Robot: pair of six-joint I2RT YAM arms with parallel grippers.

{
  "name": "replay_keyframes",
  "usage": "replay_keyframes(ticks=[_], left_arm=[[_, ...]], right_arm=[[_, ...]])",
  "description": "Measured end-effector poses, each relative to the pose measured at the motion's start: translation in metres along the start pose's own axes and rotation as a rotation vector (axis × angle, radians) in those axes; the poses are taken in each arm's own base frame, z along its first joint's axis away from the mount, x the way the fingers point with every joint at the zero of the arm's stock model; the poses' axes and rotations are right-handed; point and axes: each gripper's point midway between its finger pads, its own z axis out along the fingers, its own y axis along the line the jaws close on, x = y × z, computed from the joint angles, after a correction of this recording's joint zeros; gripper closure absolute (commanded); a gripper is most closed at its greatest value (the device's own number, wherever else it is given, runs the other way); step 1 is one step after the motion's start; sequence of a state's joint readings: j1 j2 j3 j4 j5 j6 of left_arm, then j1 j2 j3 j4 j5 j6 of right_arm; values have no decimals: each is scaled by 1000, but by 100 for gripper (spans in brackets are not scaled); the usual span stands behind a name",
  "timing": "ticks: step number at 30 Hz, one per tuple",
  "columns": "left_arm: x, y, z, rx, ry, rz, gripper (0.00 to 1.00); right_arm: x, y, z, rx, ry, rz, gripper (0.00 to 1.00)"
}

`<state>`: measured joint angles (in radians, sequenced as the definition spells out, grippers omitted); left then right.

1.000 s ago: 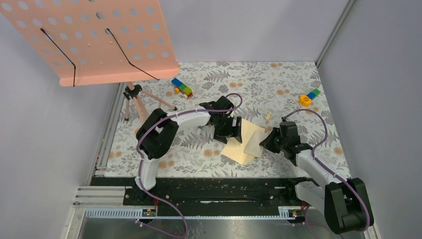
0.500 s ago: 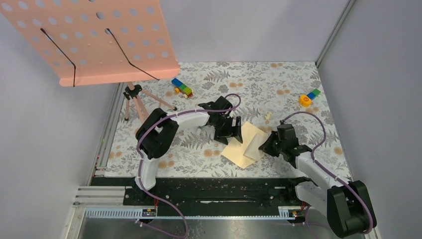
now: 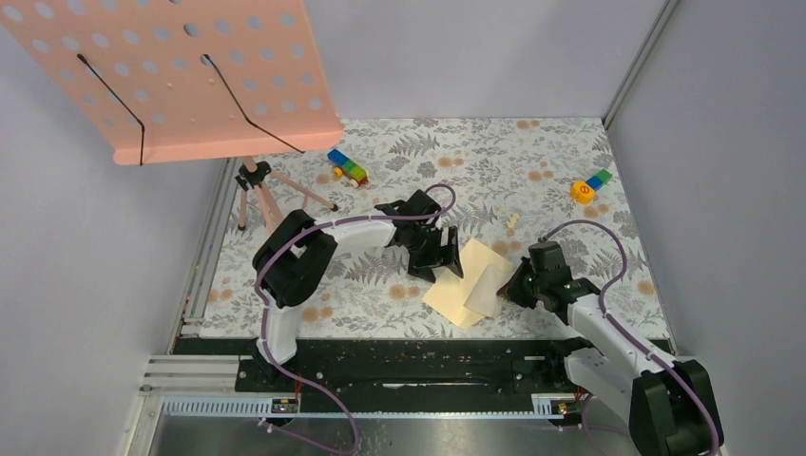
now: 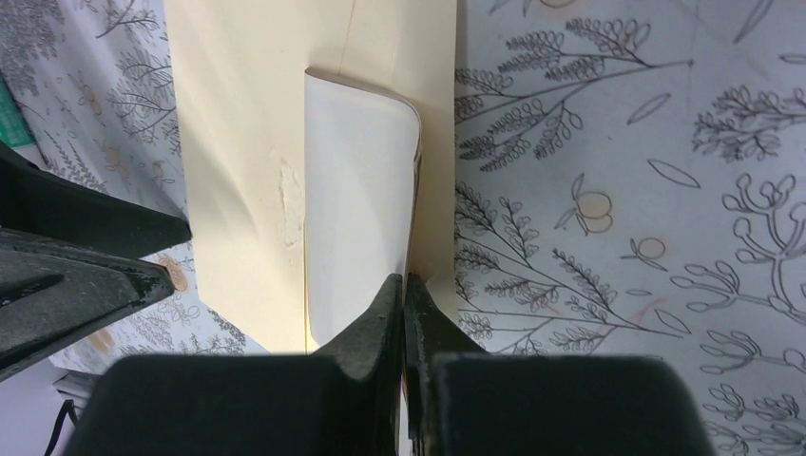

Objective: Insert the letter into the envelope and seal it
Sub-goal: Place the letter in the envelope.

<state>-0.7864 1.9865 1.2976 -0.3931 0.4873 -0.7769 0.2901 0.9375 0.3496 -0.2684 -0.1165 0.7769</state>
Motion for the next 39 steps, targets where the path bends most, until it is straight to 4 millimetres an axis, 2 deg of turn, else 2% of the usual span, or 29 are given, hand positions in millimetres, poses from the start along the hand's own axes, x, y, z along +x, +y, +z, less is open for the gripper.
replay_keyframes(ticks=[9,15,30,34,39], left_arm=[[0,0,1,2,-3,-16,18],[0,0,0,4,-4,-21,18],[1,-1,0,5,-3,-22,18],[1,-1,0,6,-2,-22,18],[4,-3,2,9,7,-20,18]], right_arm=[[10,-7,-13,26,22,11,100],[8,-6,-23,43,26,11,100],[-21,20,-54,2,-60,-54,100],[-17,17,-55,-8,-66,-38,100],[3,-2,-43,28,-23,16,100]])
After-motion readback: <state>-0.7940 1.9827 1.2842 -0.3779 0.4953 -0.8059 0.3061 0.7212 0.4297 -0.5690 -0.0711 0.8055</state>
